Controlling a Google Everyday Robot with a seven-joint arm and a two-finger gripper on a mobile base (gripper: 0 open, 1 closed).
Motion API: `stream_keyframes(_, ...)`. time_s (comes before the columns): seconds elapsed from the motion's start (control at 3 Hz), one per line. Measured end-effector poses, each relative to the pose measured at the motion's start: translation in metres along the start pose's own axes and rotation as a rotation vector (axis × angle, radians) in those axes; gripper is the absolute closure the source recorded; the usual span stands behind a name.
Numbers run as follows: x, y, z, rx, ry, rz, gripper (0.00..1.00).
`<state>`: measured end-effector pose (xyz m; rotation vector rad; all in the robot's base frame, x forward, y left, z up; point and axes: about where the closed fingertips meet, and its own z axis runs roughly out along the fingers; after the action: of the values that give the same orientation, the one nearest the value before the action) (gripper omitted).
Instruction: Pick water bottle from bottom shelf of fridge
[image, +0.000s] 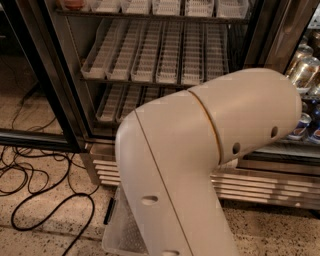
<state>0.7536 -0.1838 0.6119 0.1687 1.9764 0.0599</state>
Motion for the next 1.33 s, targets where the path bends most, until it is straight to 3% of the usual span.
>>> stream_keyframes(0.67, -0.002, -0.015, 0.008, 0.035, -0.011, -0.003, 0.36)
stream_keyframes(1.0, -0.013, -0.028, 0.05, 0.07, -0.036, 0.033, 0.41)
stream_keyframes(1.33, -0.009, -0.03, 0.056, 0.074, -0.031, 0.038, 0.4)
